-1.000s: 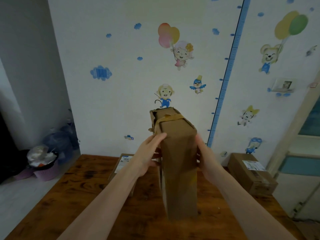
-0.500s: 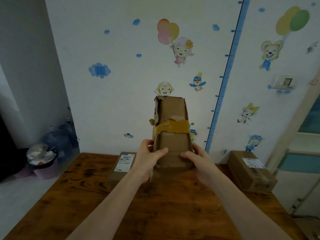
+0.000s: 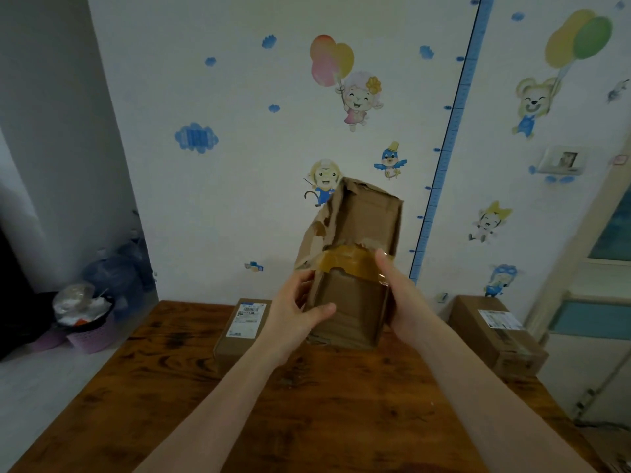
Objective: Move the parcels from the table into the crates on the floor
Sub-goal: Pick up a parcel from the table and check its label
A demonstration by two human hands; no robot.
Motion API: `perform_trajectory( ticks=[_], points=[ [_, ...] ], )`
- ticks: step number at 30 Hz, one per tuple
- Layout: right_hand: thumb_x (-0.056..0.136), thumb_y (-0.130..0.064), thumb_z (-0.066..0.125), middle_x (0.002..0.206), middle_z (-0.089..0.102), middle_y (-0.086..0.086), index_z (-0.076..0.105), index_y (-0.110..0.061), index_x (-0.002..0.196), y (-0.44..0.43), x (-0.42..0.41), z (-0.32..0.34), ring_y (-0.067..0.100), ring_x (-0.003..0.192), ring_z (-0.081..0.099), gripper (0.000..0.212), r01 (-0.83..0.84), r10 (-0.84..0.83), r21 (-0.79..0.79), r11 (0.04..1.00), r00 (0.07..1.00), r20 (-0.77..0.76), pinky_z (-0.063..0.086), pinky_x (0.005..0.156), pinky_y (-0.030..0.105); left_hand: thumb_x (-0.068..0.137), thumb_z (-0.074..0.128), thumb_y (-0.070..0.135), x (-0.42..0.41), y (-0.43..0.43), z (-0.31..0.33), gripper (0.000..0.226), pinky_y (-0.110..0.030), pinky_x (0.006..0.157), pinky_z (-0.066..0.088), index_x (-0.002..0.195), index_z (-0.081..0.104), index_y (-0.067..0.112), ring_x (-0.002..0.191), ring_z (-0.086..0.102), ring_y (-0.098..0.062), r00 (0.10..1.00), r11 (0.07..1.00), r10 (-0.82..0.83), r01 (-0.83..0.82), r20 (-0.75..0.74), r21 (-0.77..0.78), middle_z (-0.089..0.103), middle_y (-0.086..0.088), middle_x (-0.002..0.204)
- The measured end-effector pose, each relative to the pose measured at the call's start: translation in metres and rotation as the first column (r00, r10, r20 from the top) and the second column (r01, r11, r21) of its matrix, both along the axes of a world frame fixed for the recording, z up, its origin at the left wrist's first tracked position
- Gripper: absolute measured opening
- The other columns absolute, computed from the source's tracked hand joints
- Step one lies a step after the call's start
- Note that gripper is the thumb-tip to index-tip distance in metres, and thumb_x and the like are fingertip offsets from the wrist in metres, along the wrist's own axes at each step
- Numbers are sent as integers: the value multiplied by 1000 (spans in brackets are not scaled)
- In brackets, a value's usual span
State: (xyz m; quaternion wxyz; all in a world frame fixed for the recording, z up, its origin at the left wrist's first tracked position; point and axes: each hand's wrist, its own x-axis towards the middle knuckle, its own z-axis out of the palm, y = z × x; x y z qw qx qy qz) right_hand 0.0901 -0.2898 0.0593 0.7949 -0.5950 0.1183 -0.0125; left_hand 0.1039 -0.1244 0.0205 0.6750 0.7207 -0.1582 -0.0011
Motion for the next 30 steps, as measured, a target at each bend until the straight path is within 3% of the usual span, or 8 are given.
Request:
perform_trajectory(
  ticks=[5,9,13,15,19,25,27,30],
  points=[
    [86,-41,64,103,64,4,55,-20,112,5,0,2,19,90,61,34,91,-81,-109,990,993,88,50,68,32,75,77,26,-3,-10,9,75,-22,73,56,133,30,41,103,58,-10,999,998,2,-5,-41,-70,55,9,113],
    [86,-34,65,98,66,2,59,-22,96,16,-6,-13,13,86,62,16,118,-70,-270,956,981,181,49,65,22,79,73,33,-3,-15,3,80,-35,94,52,145,26,36,111,57,-10,1000,999,7,-6,-14,31,55,6,130],
    [85,-35,65,94,63,-2,58,-19,103,12,-10,-9,11,84,60,26,110,-68,-233,966,981,179,48,64,23,77,72,47,3,-9,9,88,-30,98,46,148,21,35,116,50,-11,1000,979,13,-12,-4,205,47,9,135],
    [87,-38,62,88,63,-2,59,-19,92,10,-10,-2,12,80,61,20,96,-65,-181,979,984,169,47,62,23,74,70,55,4,-9,19,90,-29,100,42,147,21,37,118,45,-10,999,976,35,-30,-20,214,44,10,129],
    [88,-41,60,88,66,3,61,-17,92,16,-7,-6,15,79,64,24,101,-68,-235,967,987,144,49,56,21,85,67,37,1,-13,19,56,-14,76,46,132,36,37,88,49,6,996,989,61,-51,-69,137,53,16,110],
    [86,-35,64,102,63,2,55,-18,110,16,-5,-13,17,91,61,30,83,-62,-166,983,990,124,52,72,30,84,70,27,2,-8,9,72,-20,85,49,145,32,24,98,54,0,997,991,56,-50,-46,126,54,14,115],
    [85,-39,65,110,63,1,51,-23,120,13,-3,-9,19,99,61,41,66,-55,-90,994,991,120,52,83,37,81,73,30,1,-7,5,77,-33,95,49,145,31,25,111,54,-10,998,989,51,-47,-26,139,53,7,128],
    [86,-36,64,113,62,1,49,-24,126,12,-4,-10,18,99,61,44,62,-49,-74,995,985,165,53,79,33,77,73,40,0,-7,6,70,-38,94,51,135,35,32,115,53,-14,999,989,23,-17,-38,149,48,5,131]
  ],
)
